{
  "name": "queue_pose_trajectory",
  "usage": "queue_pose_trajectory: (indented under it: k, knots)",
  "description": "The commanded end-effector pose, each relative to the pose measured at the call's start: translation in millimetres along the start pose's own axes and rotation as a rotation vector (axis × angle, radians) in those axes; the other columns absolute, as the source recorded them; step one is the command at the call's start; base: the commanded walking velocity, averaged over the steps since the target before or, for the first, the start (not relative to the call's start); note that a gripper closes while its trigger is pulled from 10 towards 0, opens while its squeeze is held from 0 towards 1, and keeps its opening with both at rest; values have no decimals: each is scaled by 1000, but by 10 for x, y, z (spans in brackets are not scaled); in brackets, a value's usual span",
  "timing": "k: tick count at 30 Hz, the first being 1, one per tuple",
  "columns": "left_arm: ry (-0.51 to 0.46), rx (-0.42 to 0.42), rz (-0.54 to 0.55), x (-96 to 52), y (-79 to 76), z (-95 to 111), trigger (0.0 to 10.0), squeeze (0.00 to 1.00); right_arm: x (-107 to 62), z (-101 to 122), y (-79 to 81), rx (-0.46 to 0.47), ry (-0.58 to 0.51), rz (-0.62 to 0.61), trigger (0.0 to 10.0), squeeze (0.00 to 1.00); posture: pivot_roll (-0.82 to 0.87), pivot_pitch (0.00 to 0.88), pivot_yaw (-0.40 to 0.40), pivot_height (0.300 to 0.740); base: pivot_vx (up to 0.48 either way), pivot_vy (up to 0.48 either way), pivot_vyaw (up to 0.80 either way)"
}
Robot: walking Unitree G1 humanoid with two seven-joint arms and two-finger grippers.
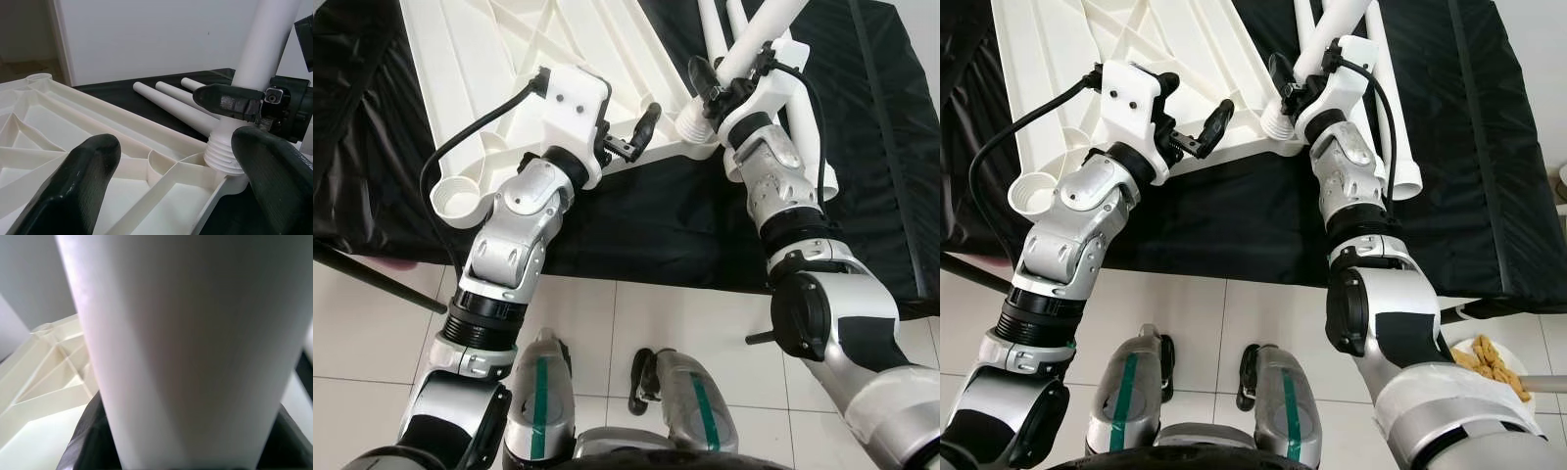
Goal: Building children table
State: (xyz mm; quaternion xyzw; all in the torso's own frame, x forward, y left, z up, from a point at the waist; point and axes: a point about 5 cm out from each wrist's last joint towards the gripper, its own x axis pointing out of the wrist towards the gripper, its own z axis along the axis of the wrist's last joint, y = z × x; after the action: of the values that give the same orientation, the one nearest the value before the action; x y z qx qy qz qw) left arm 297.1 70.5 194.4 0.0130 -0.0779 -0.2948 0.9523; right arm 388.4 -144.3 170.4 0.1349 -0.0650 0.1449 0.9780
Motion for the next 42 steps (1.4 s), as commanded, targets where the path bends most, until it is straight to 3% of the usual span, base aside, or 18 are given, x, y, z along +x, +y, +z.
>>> queue_pose_trajectory:
  k: [1,5,16,25,27,28,31,42]
  knots:
    - [18,5,13,-17,-16,-26,10000,0,-23,-29,-48,-5,9,-25,10000,0,132,69,-79,740,0,0,0]
    - [21,3,12,-34,-24,-24,10000,0,-74,-62,-165,-18,25,-101,10000,0,124,77,-73,740,0,0,0]
    - [24,2,5,-35,-28,-20,10000,0,-102,-120,-208,-28,52,-142,10000,0,117,79,-64,740,0,0,0]
    - [28,3,3,-39,-31,-22,10000,0,-93,-160,-180,-99,85,-169,10000,0,118,81,-62,740,0,0,0]
    - [30,2,3,-43,-33,-22,10000,0,-91,-185,-163,-144,104,-172,10000,0,120,83,-61,740,0,0,0]
    - [31,1,4,-57,-31,-17,10000,0,-91,-235,-121,-211,137,-159,10000,0,120,83,-62,740,0,0,0]
    - [33,4,6,-67,-23,-20,10000,0,-92,-261,-88,-246,150,-139,10000,0,121,82,-62,740,0,0,0]
    - [33,5,12,-77,-4,-13,10000,0,-113,-326,-48,-275,172,-97,10000,0,121,77,-65,740,0,0,0]
